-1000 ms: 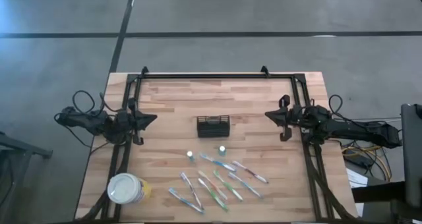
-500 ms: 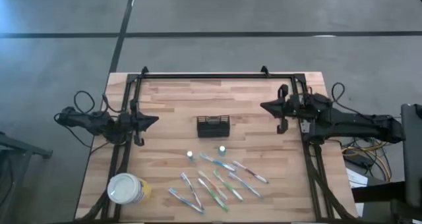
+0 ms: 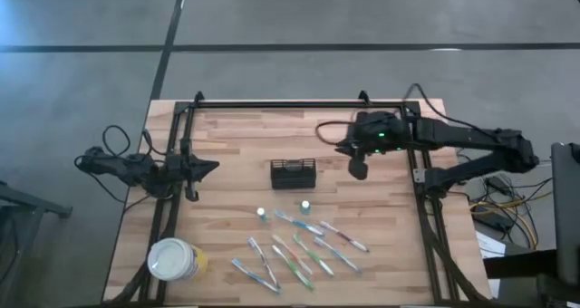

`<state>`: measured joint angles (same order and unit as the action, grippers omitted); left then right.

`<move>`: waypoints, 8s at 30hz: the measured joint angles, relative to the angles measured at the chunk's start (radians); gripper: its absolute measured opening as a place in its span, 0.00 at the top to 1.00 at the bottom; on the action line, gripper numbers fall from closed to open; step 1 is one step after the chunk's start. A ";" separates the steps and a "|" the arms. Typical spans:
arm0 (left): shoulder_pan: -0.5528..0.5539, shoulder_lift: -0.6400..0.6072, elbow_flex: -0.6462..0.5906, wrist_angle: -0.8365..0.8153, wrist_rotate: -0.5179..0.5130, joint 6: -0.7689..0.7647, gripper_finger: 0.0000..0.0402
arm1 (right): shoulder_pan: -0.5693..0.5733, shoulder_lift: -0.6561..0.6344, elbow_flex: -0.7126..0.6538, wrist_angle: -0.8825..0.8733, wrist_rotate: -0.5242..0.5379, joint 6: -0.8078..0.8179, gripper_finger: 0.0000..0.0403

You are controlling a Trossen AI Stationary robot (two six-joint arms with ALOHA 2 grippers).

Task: Pick & Place toothbrushing station
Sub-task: Put the blue mouthwash into the black wire organizer

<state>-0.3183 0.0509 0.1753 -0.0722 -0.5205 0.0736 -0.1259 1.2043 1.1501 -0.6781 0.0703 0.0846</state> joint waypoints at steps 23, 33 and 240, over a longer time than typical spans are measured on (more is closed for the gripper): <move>0.000 0.000 0.000 0.000 0.000 -0.082 0.97 | 0.357 0.477 0.323 -0.166 0.158 0.246 0.54; 0.000 0.000 0.000 -0.007 0.000 -0.093 0.97 | 0.357 0.660 0.504 -0.356 0.131 0.326 0.53; 0.000 0.000 0.000 -0.072 0.000 -0.129 0.97 | 0.088 0.941 0.912 -0.468 -0.045 -0.287 0.77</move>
<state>-0.3187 0.0513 0.1753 -0.1444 -0.5205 -0.0555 -0.0380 2.1448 2.0622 -1.1457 0.0254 -0.2024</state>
